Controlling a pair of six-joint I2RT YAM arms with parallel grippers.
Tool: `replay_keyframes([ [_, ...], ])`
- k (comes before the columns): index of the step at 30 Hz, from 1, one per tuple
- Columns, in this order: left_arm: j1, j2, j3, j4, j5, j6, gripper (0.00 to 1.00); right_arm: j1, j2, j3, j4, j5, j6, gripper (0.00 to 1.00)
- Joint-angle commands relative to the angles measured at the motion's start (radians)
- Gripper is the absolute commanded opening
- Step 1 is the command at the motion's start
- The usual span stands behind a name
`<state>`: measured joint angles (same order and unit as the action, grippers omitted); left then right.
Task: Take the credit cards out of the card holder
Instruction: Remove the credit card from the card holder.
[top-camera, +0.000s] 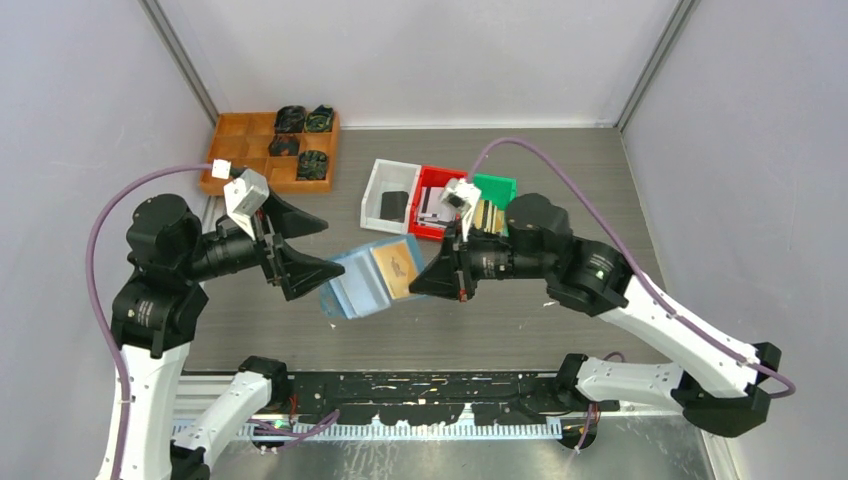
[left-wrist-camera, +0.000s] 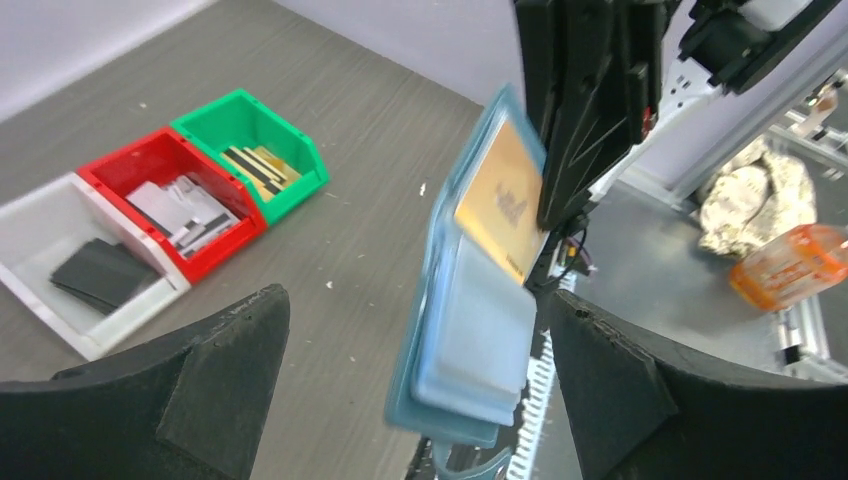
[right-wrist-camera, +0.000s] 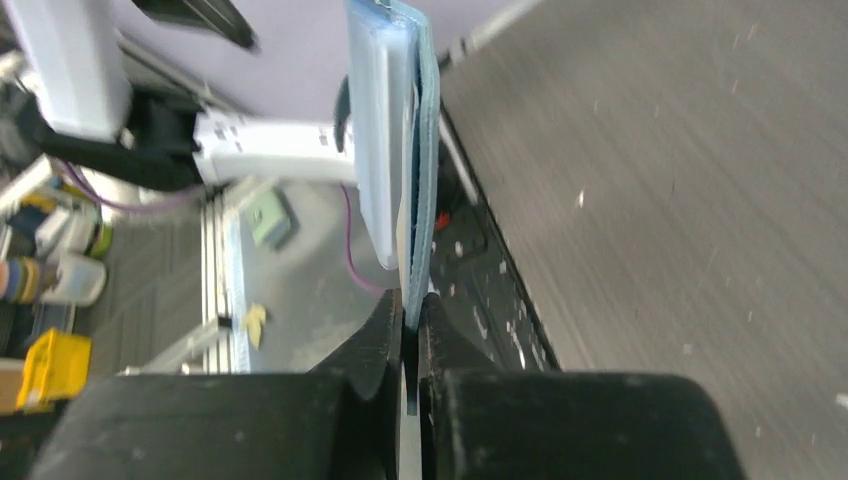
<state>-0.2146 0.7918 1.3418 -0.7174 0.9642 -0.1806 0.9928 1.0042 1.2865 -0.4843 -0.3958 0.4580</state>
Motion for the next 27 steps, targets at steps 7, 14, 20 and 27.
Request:
replay_keyframes([
  [7, 0.003, -0.016, -0.056, -0.015, 0.113, 0.093, 0.97, 0.003, 0.203, 0.211, -0.322, -0.215, -0.179, 0.01],
  [14, 0.001, -0.026, -0.133, -0.026, 0.18, 0.08, 0.91, 0.014, 0.291, 0.301, -0.337, -0.307, -0.229, 0.01],
  [20, 0.0, -0.012, -0.152, -0.023, 0.219, 0.046, 0.84, 0.025, 0.371, 0.377, -0.359, -0.341, -0.263, 0.01],
  [27, 0.0, -0.012, -0.194, -0.018, 0.272, 0.009, 0.6, 0.033, 0.457, 0.478, -0.384, -0.372, -0.293, 0.01],
])
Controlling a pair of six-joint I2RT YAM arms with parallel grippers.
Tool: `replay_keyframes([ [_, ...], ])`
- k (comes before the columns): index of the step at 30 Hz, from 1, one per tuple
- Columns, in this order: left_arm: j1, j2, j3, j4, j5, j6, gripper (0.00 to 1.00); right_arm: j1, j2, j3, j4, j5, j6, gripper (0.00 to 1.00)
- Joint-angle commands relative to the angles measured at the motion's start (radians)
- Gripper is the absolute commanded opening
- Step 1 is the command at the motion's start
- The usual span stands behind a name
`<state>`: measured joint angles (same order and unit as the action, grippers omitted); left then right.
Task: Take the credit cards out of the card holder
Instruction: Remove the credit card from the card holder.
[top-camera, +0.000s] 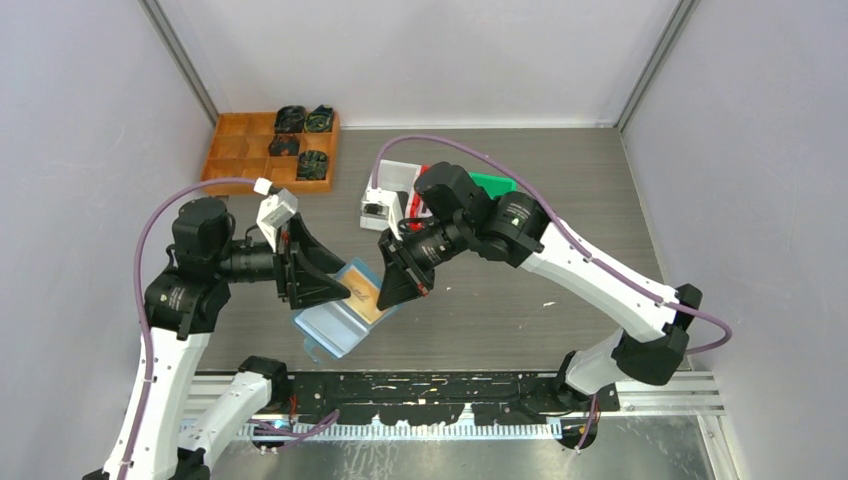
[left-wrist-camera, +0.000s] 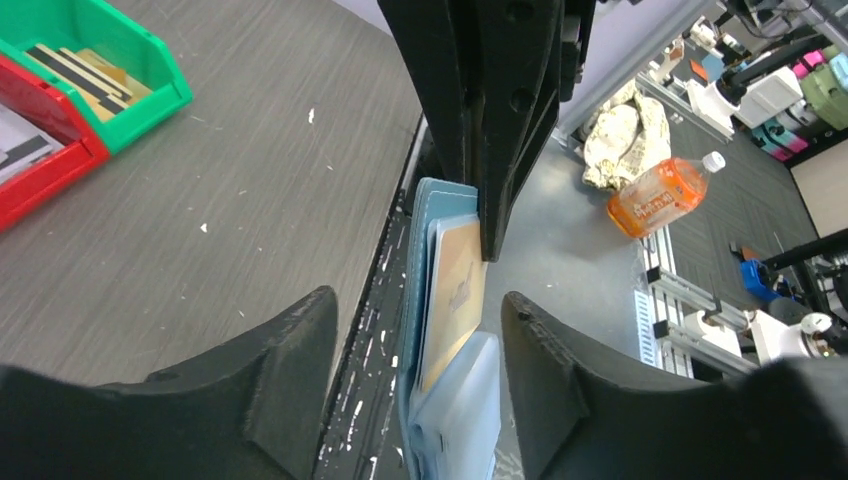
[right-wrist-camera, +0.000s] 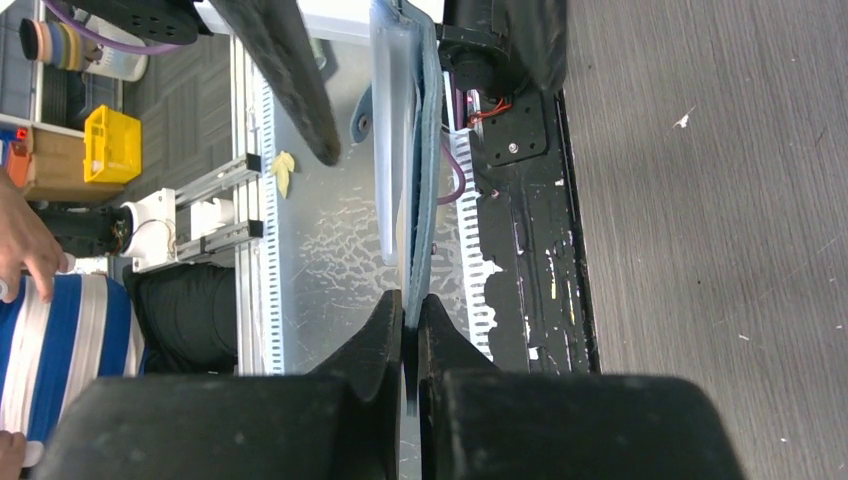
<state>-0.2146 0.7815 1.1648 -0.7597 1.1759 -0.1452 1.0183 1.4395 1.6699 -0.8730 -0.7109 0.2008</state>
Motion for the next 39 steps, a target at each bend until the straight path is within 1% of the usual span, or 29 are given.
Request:
replay_keyframes([
  [1, 0.0, -0.001, -0.02, 0.025, 0.065, -0.03, 0.55, 0.009, 0.034, 0.11, -0.002, -0.058, -0.04, 0.01],
  [4, -0.001, 0.005, -0.024, 0.035, 0.069, -0.044, 0.42, 0.012, 0.07, 0.147, -0.012, -0.073, -0.047, 0.01],
  [6, -0.001, 0.008, -0.022, 0.037, 0.072, -0.048, 0.37, 0.015, 0.093, 0.167, -0.013, -0.083, -0.049, 0.01],
  [8, 0.0, 0.01, -0.02, 0.04, 0.074, -0.053, 0.31, 0.015, 0.111, 0.188, -0.014, -0.091, -0.051, 0.01],
  [11, -0.001, 0.009, -0.018, 0.042, 0.073, -0.053, 0.14, 0.015, 0.124, 0.205, 0.0, -0.092, -0.053, 0.01],
  [14, 0.0, 0.012, -0.01, 0.043, 0.075, -0.053, 0.01, 0.015, 0.113, 0.193, 0.037, -0.094, -0.045, 0.04],
  [15, 0.0, 0.012, -0.008, 0.046, 0.073, -0.053, 0.0, 0.014, 0.106, 0.175, 0.059, -0.092, -0.038, 0.05],
  [18, -0.001, 0.01, -0.004, 0.059, 0.055, -0.06, 0.0, 0.012, 0.062, 0.107, 0.16, -0.07, 0.005, 0.12],
  [19, 0.0, 0.008, -0.004, 0.071, 0.043, -0.066, 0.0, 0.007, 0.043, 0.082, 0.211, -0.059, 0.028, 0.16],
  [21, 0.0, 0.004, -0.004, 0.105, 0.013, -0.096, 0.0, -0.007, -0.002, -0.015, 0.338, -0.034, 0.091, 0.24],
  [24, 0.0, 0.002, -0.002, 0.165, -0.046, -0.157, 0.0, -0.042, -0.076, -0.162, 0.59, 0.005, 0.232, 0.36],
  [27, 0.0, -0.001, 0.0, 0.216, -0.092, -0.208, 0.0, -0.08, -0.128, -0.278, 0.795, 0.058, 0.365, 0.45],
  [28, 0.0, -0.007, -0.004, 0.235, -0.103, -0.226, 0.0, -0.089, -0.141, -0.311, 0.876, 0.072, 0.412, 0.47],
  [32, 0.0, -0.022, -0.018, 0.327, -0.136, -0.306, 0.0, -0.104, -0.179, -0.423, 1.072, 0.128, 0.519, 0.53],
  [36, -0.002, -0.024, -0.02, 0.374, -0.162, -0.365, 0.0, -0.106, -0.182, -0.485, 1.235, 0.155, 0.63, 0.57],
  [39, 0.0, -0.023, -0.022, 0.394, -0.175, -0.399, 0.0, -0.107, -0.179, -0.524, 1.361, 0.17, 0.703, 0.57],
])
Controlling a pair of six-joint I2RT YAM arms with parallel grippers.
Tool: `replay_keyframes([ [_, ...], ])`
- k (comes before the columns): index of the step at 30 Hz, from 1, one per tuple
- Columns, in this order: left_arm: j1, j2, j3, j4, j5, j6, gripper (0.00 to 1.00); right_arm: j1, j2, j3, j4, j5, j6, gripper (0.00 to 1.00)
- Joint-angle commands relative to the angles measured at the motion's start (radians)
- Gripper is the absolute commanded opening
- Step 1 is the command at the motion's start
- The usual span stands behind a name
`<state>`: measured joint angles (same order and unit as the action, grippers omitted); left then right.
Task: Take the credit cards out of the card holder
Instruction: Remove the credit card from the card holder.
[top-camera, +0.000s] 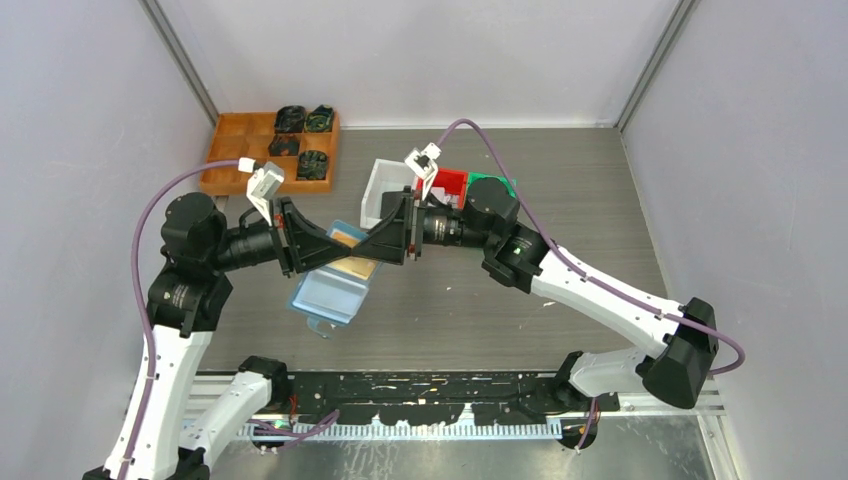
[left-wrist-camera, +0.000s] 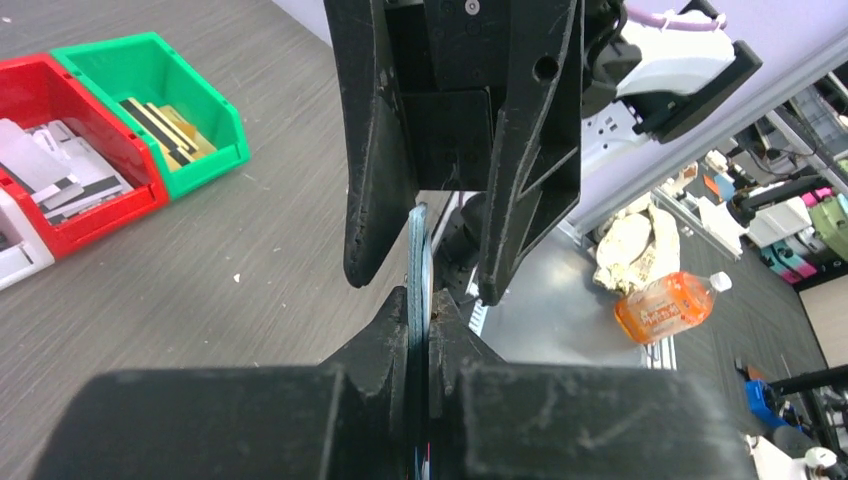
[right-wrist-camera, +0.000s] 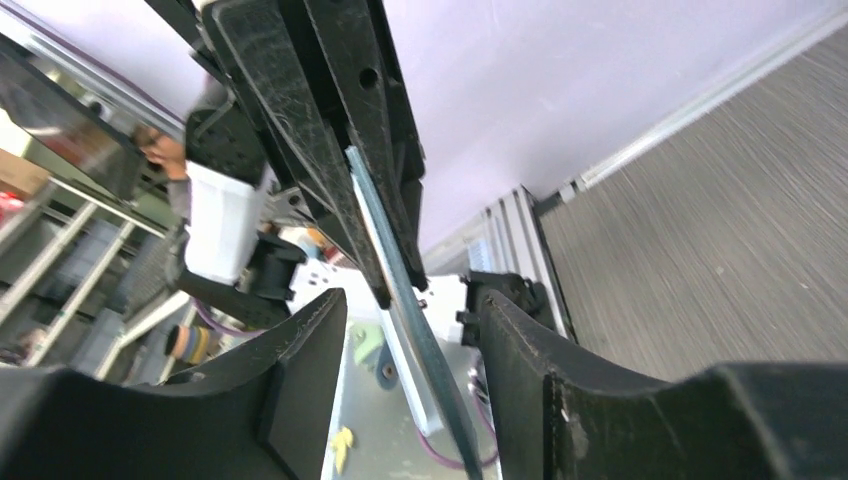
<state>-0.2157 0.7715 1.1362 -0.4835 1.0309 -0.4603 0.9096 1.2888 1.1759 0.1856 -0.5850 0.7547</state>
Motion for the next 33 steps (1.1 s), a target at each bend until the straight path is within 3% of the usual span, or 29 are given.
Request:
replay_keyframes([
  [1, 0.001, -0.012, 0.007, 0.123, -0.033, -0.093, 0.0, 0.002, -0.025, -0.039, 0.335, 0.046, 0.169, 0.57],
  [10, 0.001, -0.01, 0.001, 0.156, -0.048, -0.152, 0.0, 0.004, 0.016, -0.064, 0.46, 0.06, 0.243, 0.55],
  [18, 0.001, -0.008, 0.0, 0.166, -0.042, -0.18, 0.0, 0.005, 0.049, -0.072, 0.564, 0.051, 0.298, 0.45],
  [33, 0.001, -0.022, -0.016, 0.172, -0.029, -0.207, 0.0, 0.01, 0.048, -0.107, 0.631, 0.059, 0.328, 0.39],
])
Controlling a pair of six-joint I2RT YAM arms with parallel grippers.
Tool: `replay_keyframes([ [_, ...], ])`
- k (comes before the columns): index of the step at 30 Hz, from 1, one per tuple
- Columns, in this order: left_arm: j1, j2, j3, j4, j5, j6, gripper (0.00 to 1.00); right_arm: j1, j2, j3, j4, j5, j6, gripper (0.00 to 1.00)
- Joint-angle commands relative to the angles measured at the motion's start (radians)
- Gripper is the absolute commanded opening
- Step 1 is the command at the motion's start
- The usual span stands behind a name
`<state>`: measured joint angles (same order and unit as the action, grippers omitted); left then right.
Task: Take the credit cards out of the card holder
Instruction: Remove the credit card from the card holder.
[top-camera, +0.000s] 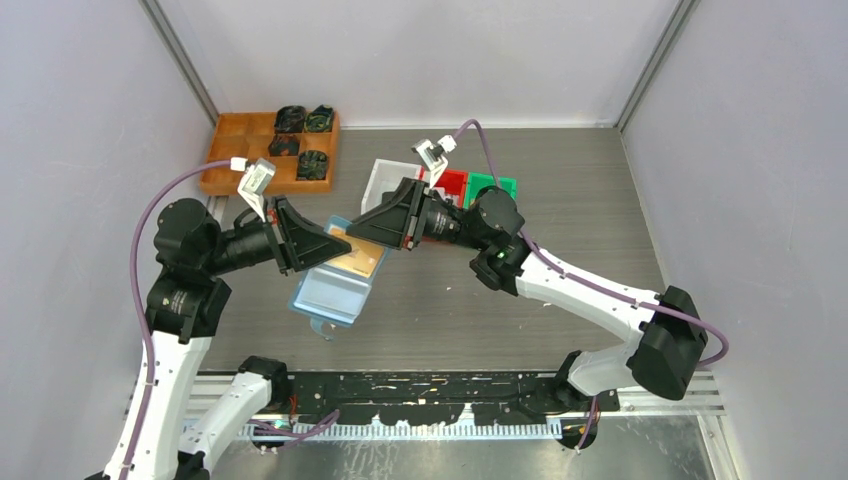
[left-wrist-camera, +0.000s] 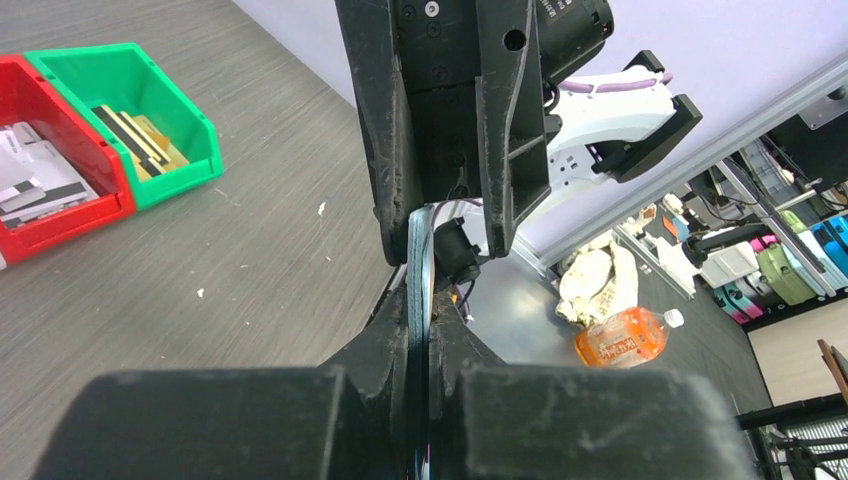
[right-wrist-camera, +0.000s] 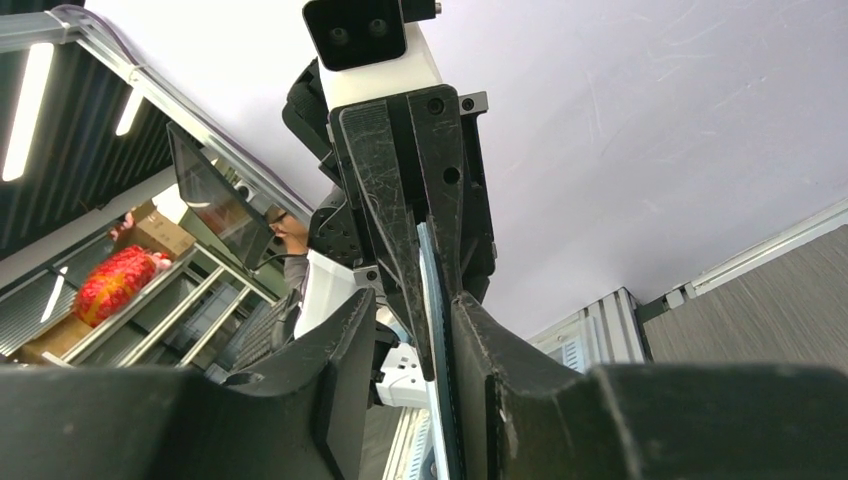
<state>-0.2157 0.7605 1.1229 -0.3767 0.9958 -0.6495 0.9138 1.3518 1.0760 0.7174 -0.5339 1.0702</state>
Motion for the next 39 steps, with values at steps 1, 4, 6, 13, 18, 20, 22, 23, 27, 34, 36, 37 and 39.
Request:
replay_keyframes([
  [1, 0.001, -0.01, -0.003, 0.067, 0.006, -0.021, 0.0, 0.006, -0.017, -0.012, 0.1, 0.009, 0.012, 0.39],
  [4, 0.001, -0.009, 0.003, 0.079, 0.006, -0.035, 0.0, 0.007, -0.027, -0.037, 0.097, 0.019, 0.013, 0.41],
  [6, 0.001, -0.007, 0.007, 0.083, 0.006, -0.04, 0.0, 0.006, -0.052, -0.065, 0.072, 0.04, -0.003, 0.46],
  [13, 0.0, -0.003, 0.024, 0.099, 0.011, -0.056, 0.0, 0.0, -0.17, -0.168, 0.022, 0.092, -0.065, 0.5],
  [18, 0.0, -0.001, 0.028, 0.108, 0.008, -0.063, 0.0, 0.002, -0.169, -0.215, 0.121, 0.085, 0.016, 0.48],
  [20, 0.001, -0.002, 0.028, 0.115, 0.004, -0.067, 0.0, 0.004, -0.149, -0.221, 0.164, 0.08, 0.051, 0.46],
  [22, 0.001, -0.001, 0.028, 0.121, -0.005, -0.072, 0.0, 0.011, -0.131, -0.22, 0.201, 0.074, 0.074, 0.43],
  [23, 0.001, 0.0, 0.028, 0.123, -0.009, -0.075, 0.0, 0.016, -0.121, -0.22, 0.212, 0.072, 0.08, 0.42],
  [27, 0.001, 0.003, 0.034, 0.125, -0.021, -0.084, 0.0, 0.032, -0.097, -0.218, 0.235, 0.083, 0.09, 0.39],
  [34, 0.001, 0.006, 0.034, 0.066, -0.008, -0.03, 0.19, 0.017, -0.116, -0.149, 0.085, 0.026, 0.061, 0.06],
  [36, 0.002, 0.013, 0.048, -0.002, 0.015, 0.035, 0.44, -0.006, -0.139, -0.095, -0.093, -0.028, 0.023, 0.01],
  [37, 0.002, 0.017, 0.057, -0.044, 0.03, 0.075, 0.54, -0.019, -0.15, -0.065, -0.196, -0.057, -0.005, 0.01],
  [39, 0.002, 0.029, 0.078, -0.136, 0.064, 0.177, 0.61, -0.033, -0.169, 0.008, -0.407, -0.117, -0.098, 0.01],
])
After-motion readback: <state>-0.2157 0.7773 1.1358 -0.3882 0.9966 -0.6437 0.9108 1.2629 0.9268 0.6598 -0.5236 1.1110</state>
